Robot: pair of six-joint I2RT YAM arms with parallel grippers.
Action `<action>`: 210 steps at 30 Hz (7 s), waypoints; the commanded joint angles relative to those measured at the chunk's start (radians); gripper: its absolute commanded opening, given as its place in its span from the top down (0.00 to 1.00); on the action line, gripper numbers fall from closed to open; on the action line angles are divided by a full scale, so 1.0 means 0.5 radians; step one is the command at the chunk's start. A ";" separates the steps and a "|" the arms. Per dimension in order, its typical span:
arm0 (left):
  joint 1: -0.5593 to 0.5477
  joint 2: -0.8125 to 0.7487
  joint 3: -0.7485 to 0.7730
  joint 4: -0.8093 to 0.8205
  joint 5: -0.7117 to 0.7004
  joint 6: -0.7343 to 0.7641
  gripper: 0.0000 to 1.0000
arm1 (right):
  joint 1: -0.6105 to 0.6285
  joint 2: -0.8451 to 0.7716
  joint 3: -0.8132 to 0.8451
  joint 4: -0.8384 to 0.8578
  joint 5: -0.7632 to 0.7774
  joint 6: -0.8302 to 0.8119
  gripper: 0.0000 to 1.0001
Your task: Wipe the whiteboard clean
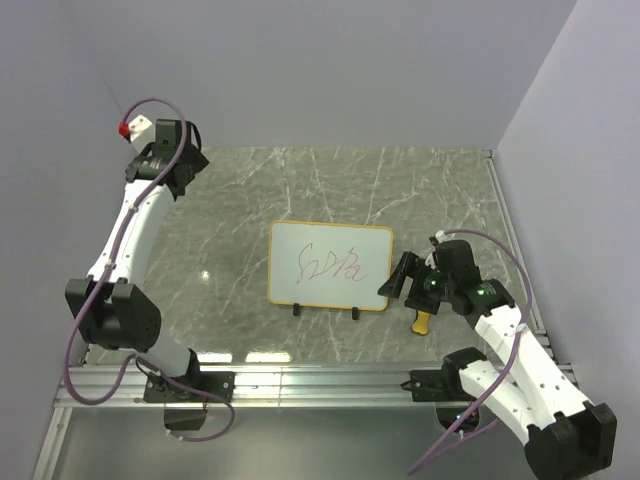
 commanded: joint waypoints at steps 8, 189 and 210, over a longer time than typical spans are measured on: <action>0.207 -0.451 -0.674 0.097 1.113 -0.038 0.00 | -0.024 0.069 0.288 -0.556 0.574 0.016 0.08; -0.493 -0.406 -1.586 1.270 2.298 0.668 1.00 | 0.805 1.972 1.271 0.102 0.917 0.059 1.00; -0.493 -0.403 -1.491 1.079 2.245 0.794 1.00 | 0.712 1.680 0.660 -0.269 1.378 0.664 1.00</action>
